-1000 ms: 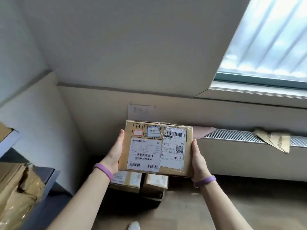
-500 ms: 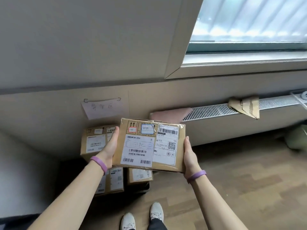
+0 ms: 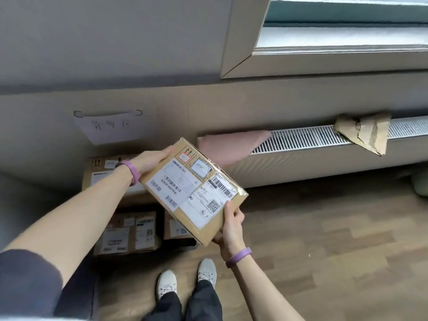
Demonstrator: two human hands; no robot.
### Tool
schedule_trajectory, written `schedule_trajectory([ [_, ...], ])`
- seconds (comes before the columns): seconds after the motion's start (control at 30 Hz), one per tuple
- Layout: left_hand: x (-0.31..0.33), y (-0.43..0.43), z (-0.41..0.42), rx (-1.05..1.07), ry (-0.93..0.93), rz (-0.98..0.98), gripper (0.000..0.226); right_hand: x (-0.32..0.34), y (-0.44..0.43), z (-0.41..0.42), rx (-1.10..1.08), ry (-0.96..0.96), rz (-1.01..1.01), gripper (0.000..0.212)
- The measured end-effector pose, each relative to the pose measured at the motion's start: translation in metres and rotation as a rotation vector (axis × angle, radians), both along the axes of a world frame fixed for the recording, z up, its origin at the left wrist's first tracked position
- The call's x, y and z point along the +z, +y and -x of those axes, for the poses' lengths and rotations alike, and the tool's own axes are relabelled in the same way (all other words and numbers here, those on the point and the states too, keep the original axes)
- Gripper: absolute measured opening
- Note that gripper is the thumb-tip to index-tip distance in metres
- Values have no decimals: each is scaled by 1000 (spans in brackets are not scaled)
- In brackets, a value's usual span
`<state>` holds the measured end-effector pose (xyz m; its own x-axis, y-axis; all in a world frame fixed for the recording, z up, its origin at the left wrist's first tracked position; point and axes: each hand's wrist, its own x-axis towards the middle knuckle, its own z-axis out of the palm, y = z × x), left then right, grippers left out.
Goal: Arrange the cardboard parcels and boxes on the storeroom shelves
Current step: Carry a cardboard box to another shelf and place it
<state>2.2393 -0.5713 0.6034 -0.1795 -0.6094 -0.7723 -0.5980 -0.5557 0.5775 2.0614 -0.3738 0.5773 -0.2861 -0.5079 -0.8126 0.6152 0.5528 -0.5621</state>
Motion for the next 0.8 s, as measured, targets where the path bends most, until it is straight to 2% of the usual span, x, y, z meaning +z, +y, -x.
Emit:
schedule_trajectory([
  [0.23,-19,-49,28,-185,-180,88,63,-42,-18,-19,3,-149,-52,57],
  [0.4,-34,-74,42,-355,-265,252,48,-58,-28,-31,5,-275,-5,44],
  [0.53,-51,-86,44,-400,-318,338,42,-72,-41,-41,41,-312,7,29],
  [0.67,-72,-97,41,-400,-353,438,47,-86,-60,-41,52,-309,21,19],
  [0.8,-95,-108,39,-389,-452,502,47,-97,-75,-52,36,-342,7,23],
])
